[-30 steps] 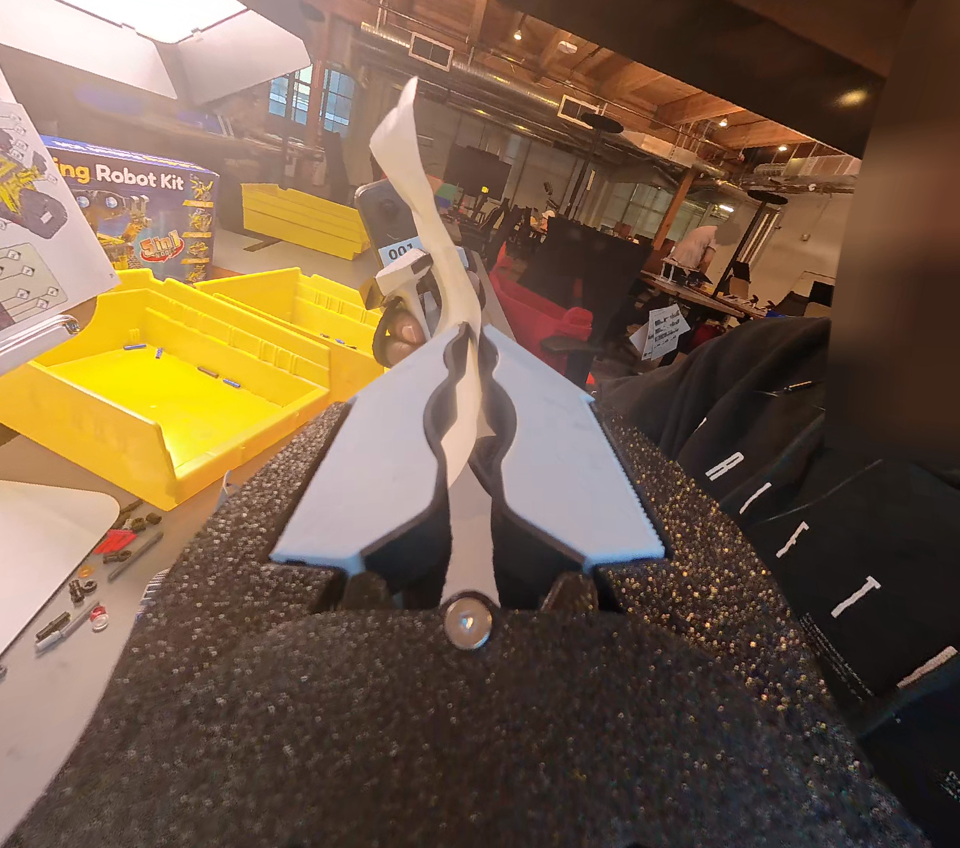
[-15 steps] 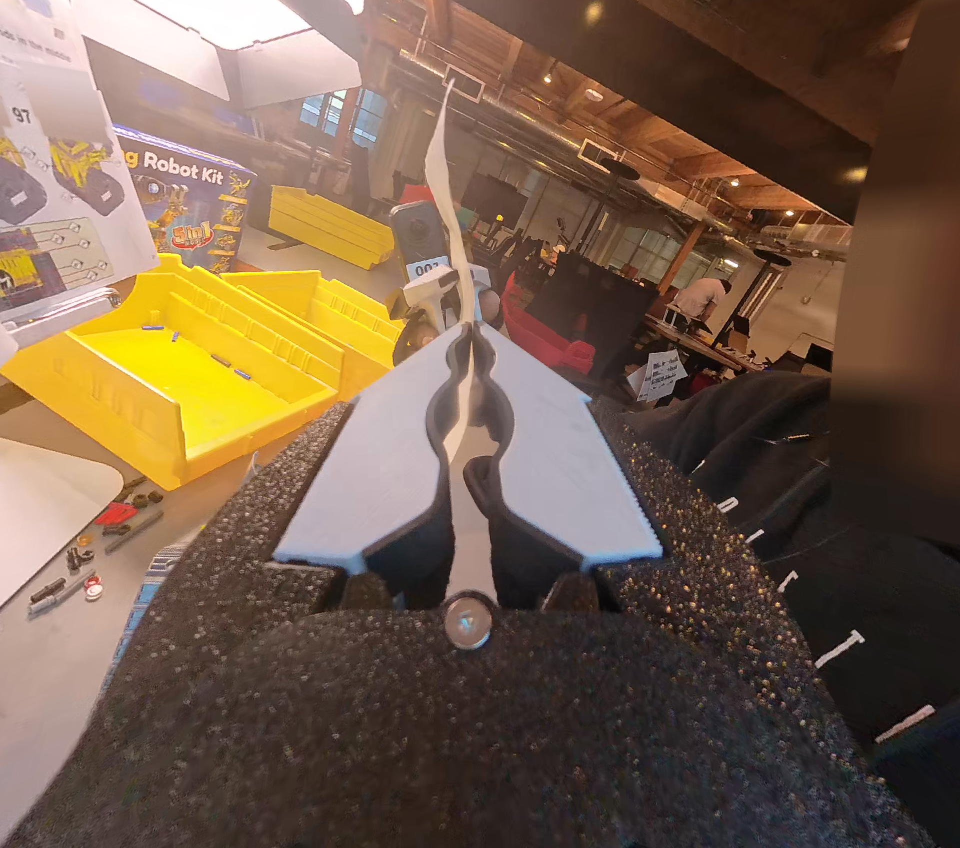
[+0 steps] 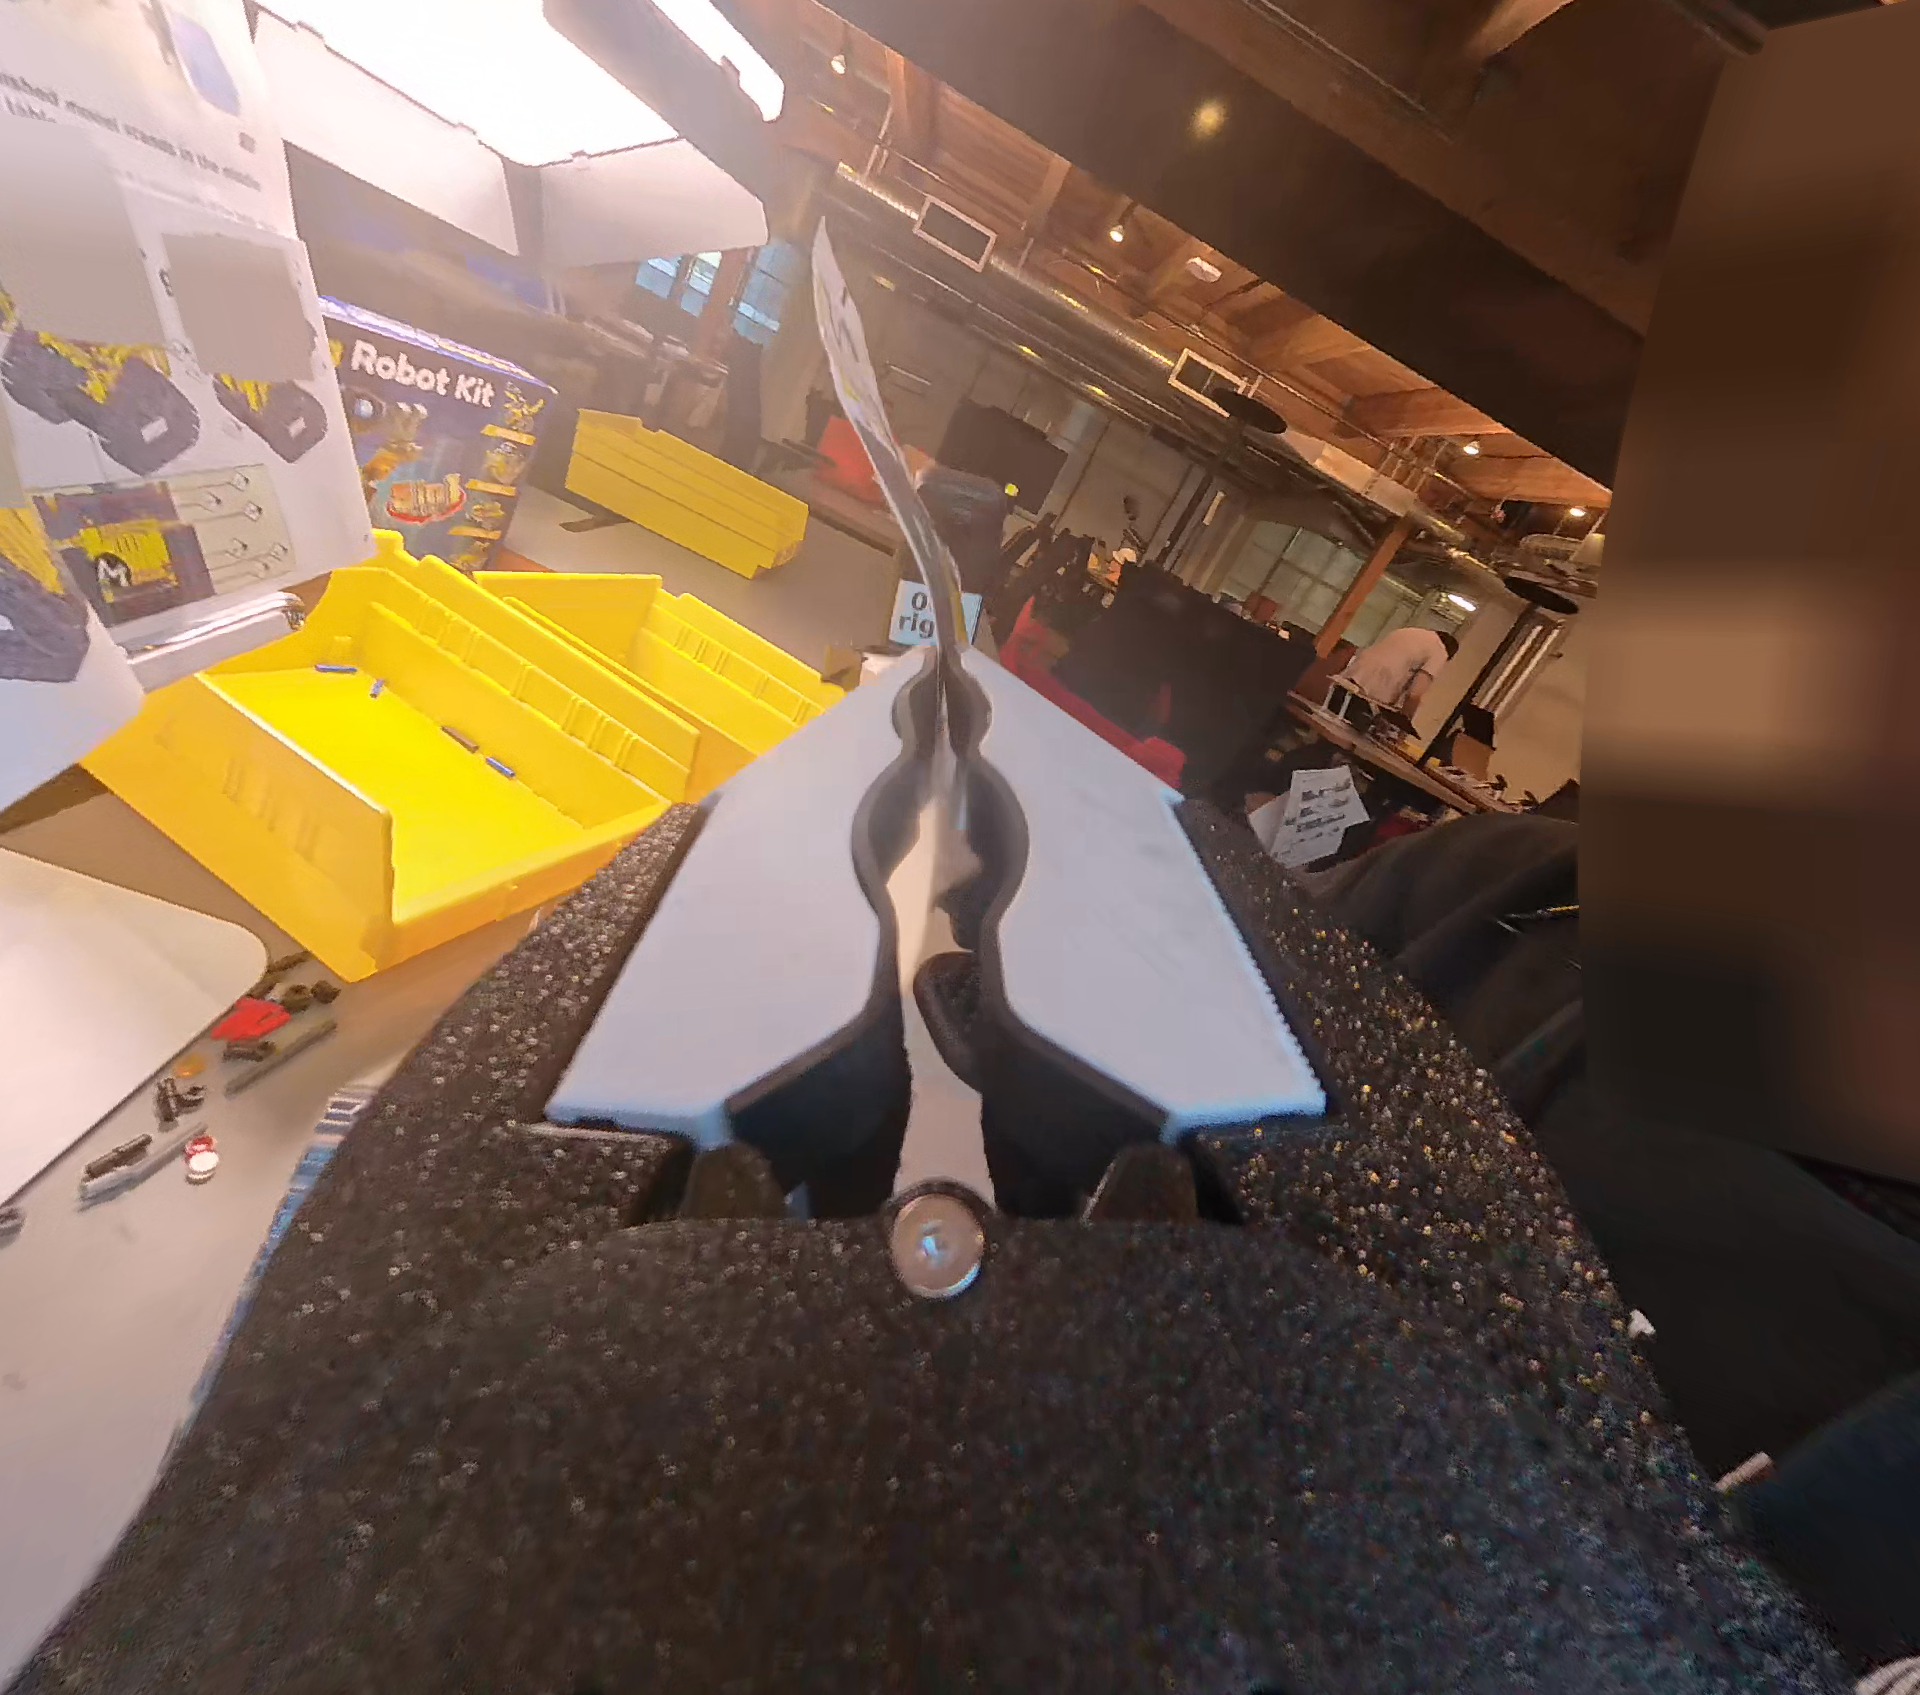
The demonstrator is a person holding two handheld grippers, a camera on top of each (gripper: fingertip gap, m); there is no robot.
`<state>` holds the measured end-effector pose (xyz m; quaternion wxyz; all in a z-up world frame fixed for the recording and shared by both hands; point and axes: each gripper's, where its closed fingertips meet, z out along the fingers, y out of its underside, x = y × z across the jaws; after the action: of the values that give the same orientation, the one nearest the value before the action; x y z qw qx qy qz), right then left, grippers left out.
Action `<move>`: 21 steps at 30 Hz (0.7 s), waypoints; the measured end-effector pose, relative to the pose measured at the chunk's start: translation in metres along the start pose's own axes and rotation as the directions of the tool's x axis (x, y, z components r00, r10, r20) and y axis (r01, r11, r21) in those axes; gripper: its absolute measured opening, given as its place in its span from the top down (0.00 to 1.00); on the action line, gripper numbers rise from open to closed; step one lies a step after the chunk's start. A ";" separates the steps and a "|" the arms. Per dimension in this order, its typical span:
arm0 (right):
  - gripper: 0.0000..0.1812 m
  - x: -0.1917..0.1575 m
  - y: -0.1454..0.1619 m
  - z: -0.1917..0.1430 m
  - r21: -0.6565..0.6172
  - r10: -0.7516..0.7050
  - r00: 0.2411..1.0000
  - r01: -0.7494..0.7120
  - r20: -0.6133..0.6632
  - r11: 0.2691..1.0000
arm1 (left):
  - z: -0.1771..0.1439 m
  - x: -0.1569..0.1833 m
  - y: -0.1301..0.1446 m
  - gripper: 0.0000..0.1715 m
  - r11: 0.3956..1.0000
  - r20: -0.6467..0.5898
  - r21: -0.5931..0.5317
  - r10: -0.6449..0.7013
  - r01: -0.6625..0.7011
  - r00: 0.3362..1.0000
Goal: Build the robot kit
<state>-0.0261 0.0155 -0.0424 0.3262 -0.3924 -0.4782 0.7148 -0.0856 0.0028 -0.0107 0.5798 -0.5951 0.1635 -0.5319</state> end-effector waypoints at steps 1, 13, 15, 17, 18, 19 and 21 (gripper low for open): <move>1.00 0.000 0.002 0.003 0.014 -0.002 1.000 0.002 0.004 1.000 | 0.000 0.003 -0.003 1.00 1.000 0.002 0.011 0.017 -0.017 1.000; 1.00 0.002 0.025 0.023 0.029 0.061 0.998 -0.061 0.020 0.998 | -0.008 0.001 -0.007 1.00 0.945 0.213 -0.123 0.322 -0.302 0.922; 1.00 0.002 0.026 0.024 0.033 0.056 0.998 -0.057 0.018 0.998 | -0.009 0.000 -0.007 1.00 0.943 0.220 -0.126 0.329 -0.308 0.918; 1.00 0.002 0.026 0.025 0.042 0.056 0.998 -0.057 0.016 0.997 | -0.010 -0.001 -0.008 1.00 0.943 0.225 -0.125 0.330 -0.308 0.917; 1.00 0.002 0.026 0.025 0.046 0.058 0.998 -0.058 0.014 0.997 | -0.010 -0.003 -0.008 1.00 0.943 0.227 -0.124 0.330 -0.309 0.916; 1.00 0.003 0.026 0.026 0.049 0.058 0.998 -0.058 0.011 0.997 | -0.011 -0.004 -0.009 1.00 0.943 0.229 -0.123 0.329 -0.308 0.916; 1.00 0.004 0.027 0.027 0.054 0.053 0.999 -0.053 0.003 0.997 | -0.012 -0.006 -0.009 1.00 0.943 0.235 -0.123 0.329 -0.308 0.915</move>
<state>-0.0535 -0.0019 -0.0629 0.3172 -0.3955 -0.4484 0.7361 -0.1010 0.0040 -0.0083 0.6492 -0.6471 0.2053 -0.3430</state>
